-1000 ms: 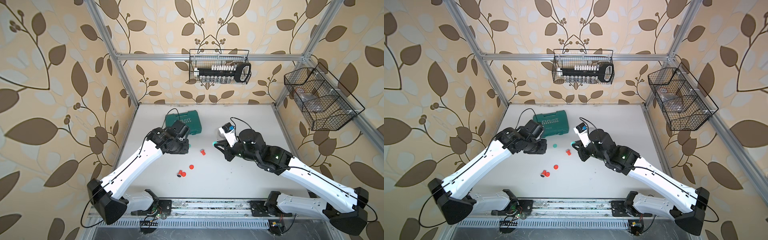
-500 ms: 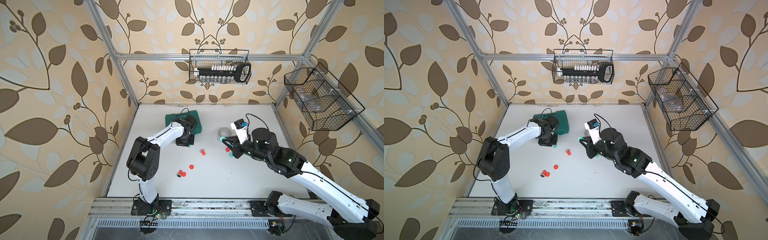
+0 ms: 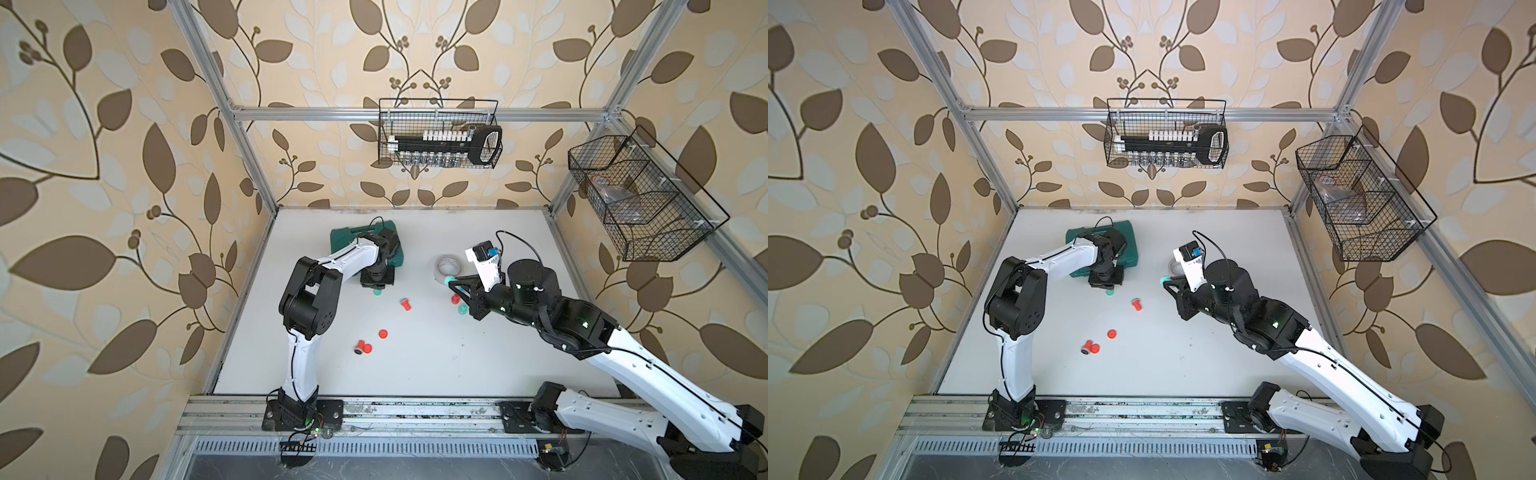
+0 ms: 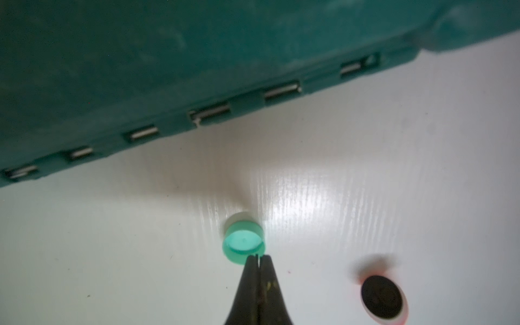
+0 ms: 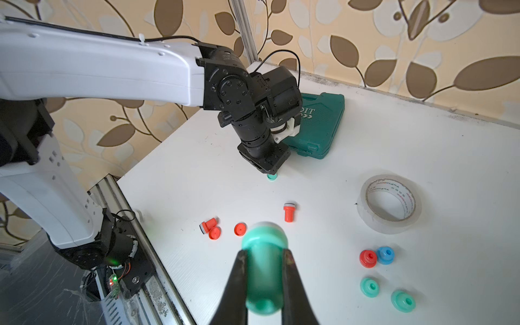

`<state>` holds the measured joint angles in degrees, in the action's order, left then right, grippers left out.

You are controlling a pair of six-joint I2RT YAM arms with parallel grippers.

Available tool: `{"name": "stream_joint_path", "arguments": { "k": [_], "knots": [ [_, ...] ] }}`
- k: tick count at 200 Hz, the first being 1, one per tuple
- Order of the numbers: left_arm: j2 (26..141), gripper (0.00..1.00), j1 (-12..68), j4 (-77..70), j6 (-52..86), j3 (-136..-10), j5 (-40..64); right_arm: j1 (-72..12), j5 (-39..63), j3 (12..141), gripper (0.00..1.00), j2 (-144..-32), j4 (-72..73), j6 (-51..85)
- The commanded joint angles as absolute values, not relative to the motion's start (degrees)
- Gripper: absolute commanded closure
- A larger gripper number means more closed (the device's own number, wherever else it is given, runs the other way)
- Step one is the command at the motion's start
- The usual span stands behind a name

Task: Close the stamp cap
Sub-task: Move the cover to the center of the board.

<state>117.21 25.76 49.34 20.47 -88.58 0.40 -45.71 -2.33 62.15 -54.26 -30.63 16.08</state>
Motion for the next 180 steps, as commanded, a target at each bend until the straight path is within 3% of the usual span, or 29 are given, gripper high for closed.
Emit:
{"name": "stream_joint_path", "arguments": {
  "k": [1, 127, 180],
  "knots": [
    [118.2, 1.00, 25.1, 50.5, 19.6, -90.3, -1.5, -45.5, -3.4, 61.1, 1.00, -53.2, -31.3, 16.5],
    [121.1, 1.00, 25.2, 50.9, 20.1, -90.4, -1.0, -45.2, -3.3, 61.2, 1.00, -52.4, -32.0, 16.1],
    [116.6, 1.00, 27.9, 49.5, 22.1, -83.1, 2.9, -45.1, -3.8, 61.5, 1.00, -52.4, -32.0, 15.9]
  ]
}}
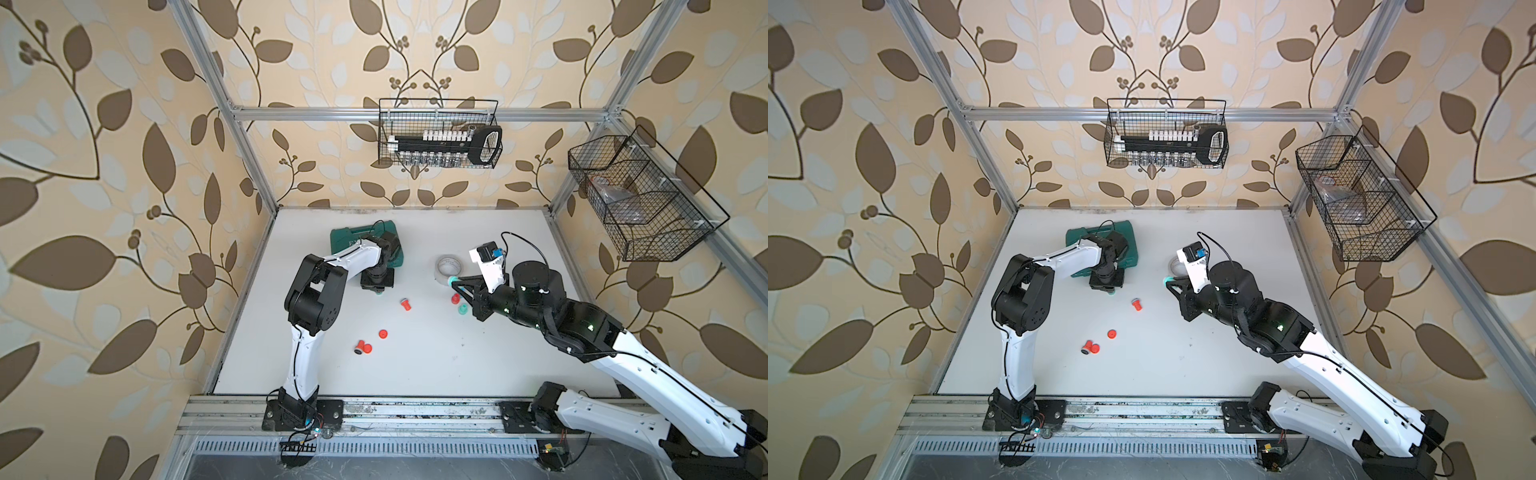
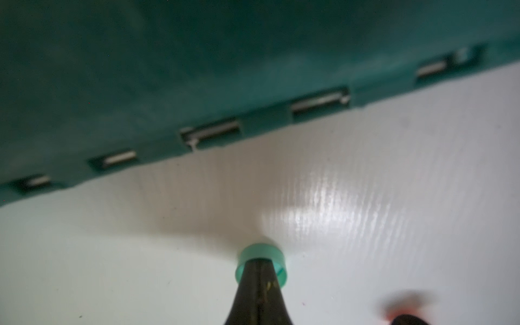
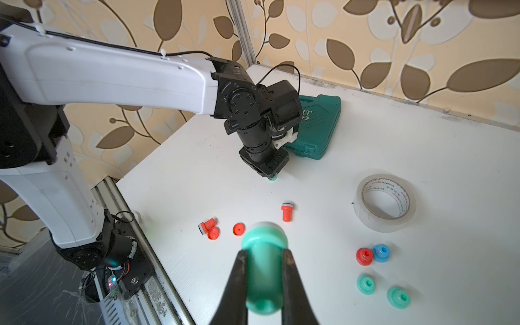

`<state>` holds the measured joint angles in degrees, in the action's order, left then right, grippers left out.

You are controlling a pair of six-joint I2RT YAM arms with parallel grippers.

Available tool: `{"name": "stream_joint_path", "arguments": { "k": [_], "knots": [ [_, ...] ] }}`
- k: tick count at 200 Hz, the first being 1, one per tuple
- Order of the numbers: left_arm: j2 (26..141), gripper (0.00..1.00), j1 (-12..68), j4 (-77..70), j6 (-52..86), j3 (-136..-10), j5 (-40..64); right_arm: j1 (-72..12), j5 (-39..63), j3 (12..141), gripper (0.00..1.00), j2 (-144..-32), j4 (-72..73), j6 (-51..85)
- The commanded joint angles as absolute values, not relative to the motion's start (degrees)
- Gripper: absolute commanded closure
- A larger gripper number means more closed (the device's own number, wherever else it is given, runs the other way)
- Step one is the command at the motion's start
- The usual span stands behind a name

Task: Close the stamp cap
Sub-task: Move the cover to the center of the board.

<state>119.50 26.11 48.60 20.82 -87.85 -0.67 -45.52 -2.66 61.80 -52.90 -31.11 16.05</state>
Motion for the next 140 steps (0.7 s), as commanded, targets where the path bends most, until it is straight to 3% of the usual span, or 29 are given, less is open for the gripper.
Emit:
{"name": "stream_joint_path", "arguments": {
  "k": [1, 64, 140],
  "knots": [
    [116.4, 1.00, 28.0, 49.5, 22.2, -82.8, 3.0, -45.2, -3.7, 61.5, 1.00, -52.4, -32.0, 15.9],
    [108.4, 1.00, 39.6, 47.7, 27.6, -72.5, 3.1, -45.0, -4.1, 62.5, 1.00, -53.2, -32.7, 14.8],
    [106.8, 1.00, 57.8, 46.3, 36.8, -69.7, 4.7, -43.4, -18.2, 65.2, 1.00, -51.7, -39.8, 14.7]
  ]
}}
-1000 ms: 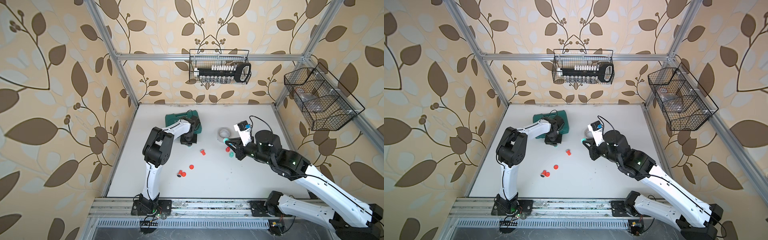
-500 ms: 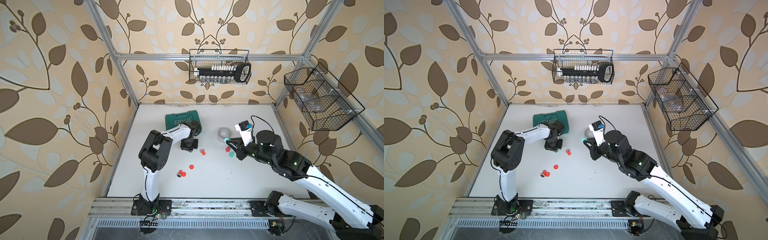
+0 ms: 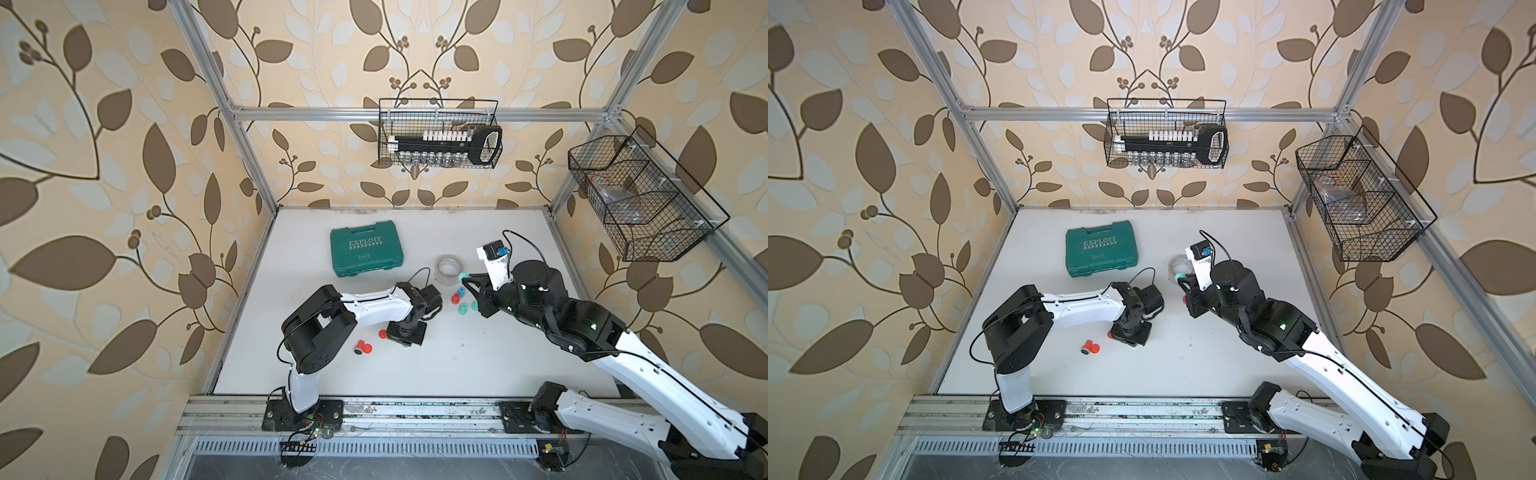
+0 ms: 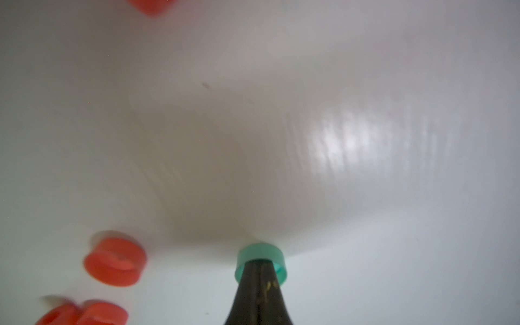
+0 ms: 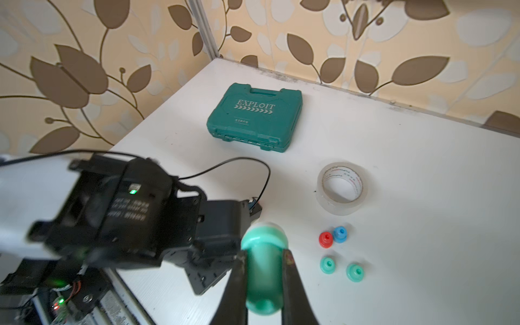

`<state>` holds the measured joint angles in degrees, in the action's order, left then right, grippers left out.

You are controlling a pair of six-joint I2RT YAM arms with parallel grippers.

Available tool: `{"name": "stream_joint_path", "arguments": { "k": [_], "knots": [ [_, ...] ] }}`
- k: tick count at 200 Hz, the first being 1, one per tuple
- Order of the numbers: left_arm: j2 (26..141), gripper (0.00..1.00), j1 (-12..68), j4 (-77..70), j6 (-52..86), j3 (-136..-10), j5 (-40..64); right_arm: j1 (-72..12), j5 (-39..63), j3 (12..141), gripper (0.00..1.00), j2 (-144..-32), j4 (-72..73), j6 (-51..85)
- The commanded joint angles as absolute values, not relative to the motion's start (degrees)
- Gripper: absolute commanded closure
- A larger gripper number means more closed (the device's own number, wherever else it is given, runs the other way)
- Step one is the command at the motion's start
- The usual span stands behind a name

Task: Close the stamp cap
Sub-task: Move the cover to the center of the board.

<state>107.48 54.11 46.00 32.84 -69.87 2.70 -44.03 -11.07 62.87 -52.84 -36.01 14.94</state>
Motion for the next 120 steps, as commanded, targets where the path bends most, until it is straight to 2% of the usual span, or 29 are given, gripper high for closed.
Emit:
{"name": "stream_joint_path", "arguments": {
  "k": [1, 32, 83, 120],
  "knots": [
    [106.8, 1.00, 57.9, 46.3, 36.8, -69.7, 4.8, -43.4, -18.4, 65.2, 1.00, -51.7, -39.9, 14.7],
    [105.0, 1.00, 59.0, 47.5, 36.7, -70.9, 2.9, -42.2, -19.2, 64.8, 1.00, -50.5, -40.2, 15.3],
    [100.4, 0.96, 58.5, 55.3, 33.9, -80.1, -2.2, -42.0, -17.9, 66.6, 1.00, -52.4, -44.0, 17.7],
    [94.2, 0.96, 52.2, 55.5, 32.1, -78.4, -0.2, -42.0, -12.4, 67.5, 1.00, -55.1, -47.1, 22.5]
  ]
}}
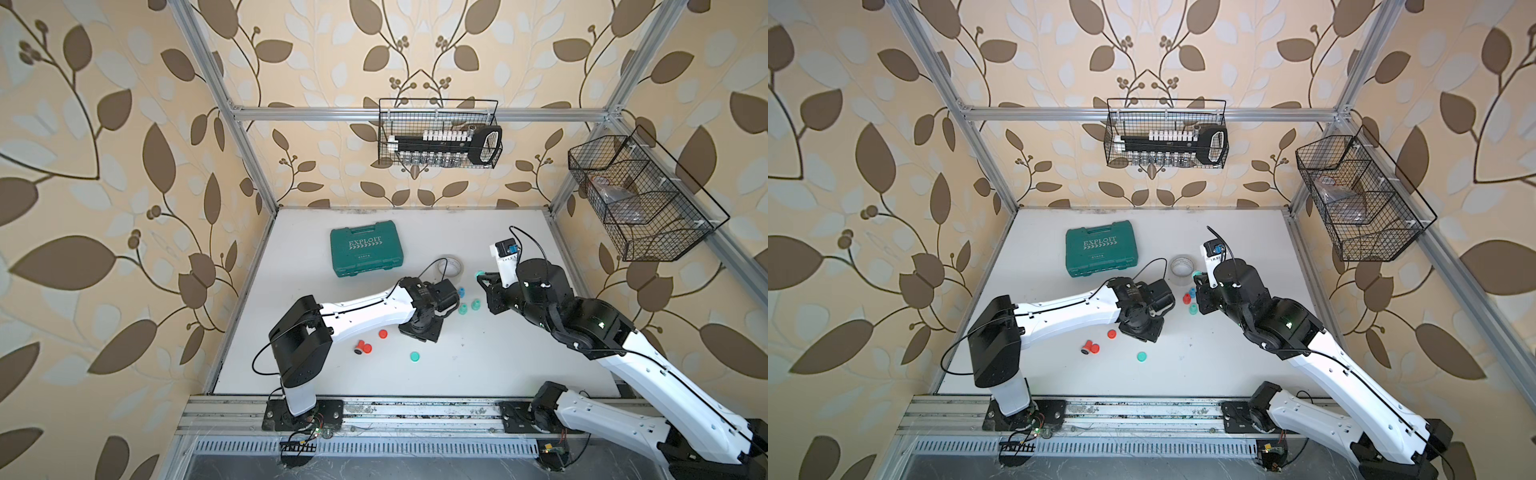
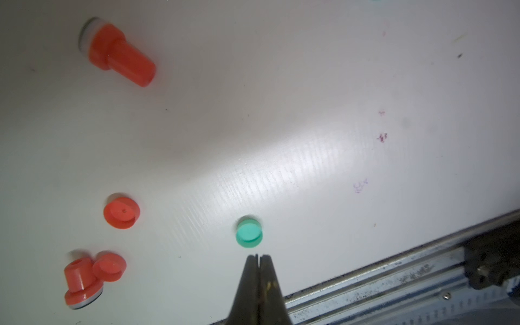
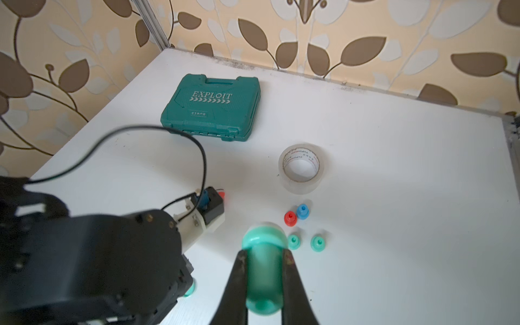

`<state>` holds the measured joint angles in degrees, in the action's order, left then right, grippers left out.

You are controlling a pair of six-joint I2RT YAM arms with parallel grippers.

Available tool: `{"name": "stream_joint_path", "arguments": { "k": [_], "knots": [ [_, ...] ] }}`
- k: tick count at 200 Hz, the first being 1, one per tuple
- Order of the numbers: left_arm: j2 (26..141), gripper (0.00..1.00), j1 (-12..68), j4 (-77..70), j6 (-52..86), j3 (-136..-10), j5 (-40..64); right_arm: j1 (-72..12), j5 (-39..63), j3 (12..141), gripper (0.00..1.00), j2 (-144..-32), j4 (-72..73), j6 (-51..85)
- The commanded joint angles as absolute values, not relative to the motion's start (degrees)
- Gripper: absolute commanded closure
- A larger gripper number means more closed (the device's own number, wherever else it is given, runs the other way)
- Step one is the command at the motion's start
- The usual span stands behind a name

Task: Close the stamp cap
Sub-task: Move the cover to the center of the board, then close the cover of the stamp.

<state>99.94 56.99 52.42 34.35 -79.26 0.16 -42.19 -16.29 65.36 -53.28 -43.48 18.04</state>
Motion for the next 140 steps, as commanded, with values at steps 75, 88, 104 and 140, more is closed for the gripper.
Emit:
{"name": "stream_joint_path", "arguments": {
  "k": [75, 88, 104, 140],
  "knots": [
    [83.8, 0.95, 20.6, 53.1, 20.4, -70.1, 10.7, -48.8, -1.9, 64.7, 1.00, -65.1, -50.4, 34.4],
    [84.1, 0.95, 15.1, 52.6, 18.4, -69.8, 12.9, -50.6, -1.5, 64.0, 1.00, -67.7, -50.7, 35.9],
    [84.5, 0.96, 9.4, 50.7, 16.7, -68.9, 14.6, -53.0, -1.6, 63.7, 1.00, -71.4, -50.9, 36.9],
    [86.3, 0.97, 3.2, 46.0, 17.2, -66.7, 18.1, -57.8, -2.8, 64.4, 1.00, -79.7, -49.9, 37.7]
  ]
}}
